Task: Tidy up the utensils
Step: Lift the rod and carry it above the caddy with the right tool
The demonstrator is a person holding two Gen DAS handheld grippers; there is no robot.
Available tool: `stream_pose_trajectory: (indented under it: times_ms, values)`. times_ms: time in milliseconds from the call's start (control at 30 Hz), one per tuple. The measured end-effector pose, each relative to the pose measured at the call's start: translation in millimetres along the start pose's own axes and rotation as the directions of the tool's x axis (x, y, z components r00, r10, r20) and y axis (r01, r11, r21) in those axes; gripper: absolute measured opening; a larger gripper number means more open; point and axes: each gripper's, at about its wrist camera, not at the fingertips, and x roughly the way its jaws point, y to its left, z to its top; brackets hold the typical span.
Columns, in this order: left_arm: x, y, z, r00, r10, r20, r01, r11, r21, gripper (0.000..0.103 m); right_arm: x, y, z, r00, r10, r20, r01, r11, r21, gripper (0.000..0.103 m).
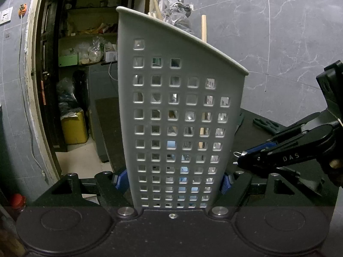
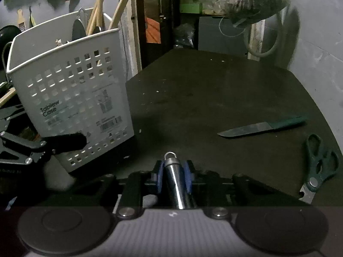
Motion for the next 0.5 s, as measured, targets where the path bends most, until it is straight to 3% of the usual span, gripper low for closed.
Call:
stream_pose_trajectory:
  times_ms: [100, 267, 500]
  values:
    - [0.1, -0.7, 0.7, 1.0, 0.001, 0.002, -0.001, 1.0, 0.001, 0.079, -4.2, -0.1, 1.4, 1.0, -0.002, 0.026, 0.001, 1.0, 0.018, 0.02]
    - [-1.2, -2.0, 0.8, 1.0, 0.003, 0.005, -0.003, 1.0, 0.002, 0.079, -30.7, -2.9, 11.6, 0.988, -0.004, 0.155, -0.003, 0.999, 0.045, 0.02]
    - [-2.3, -3.6, 0.2, 1.0, 0.004, 0.005, -0.004, 1.0, 0.007, 0.079, -73.9, -8.7, 20.3, 0.921, -0.029, 0.388, -0.005, 0.996, 0.085, 0.02]
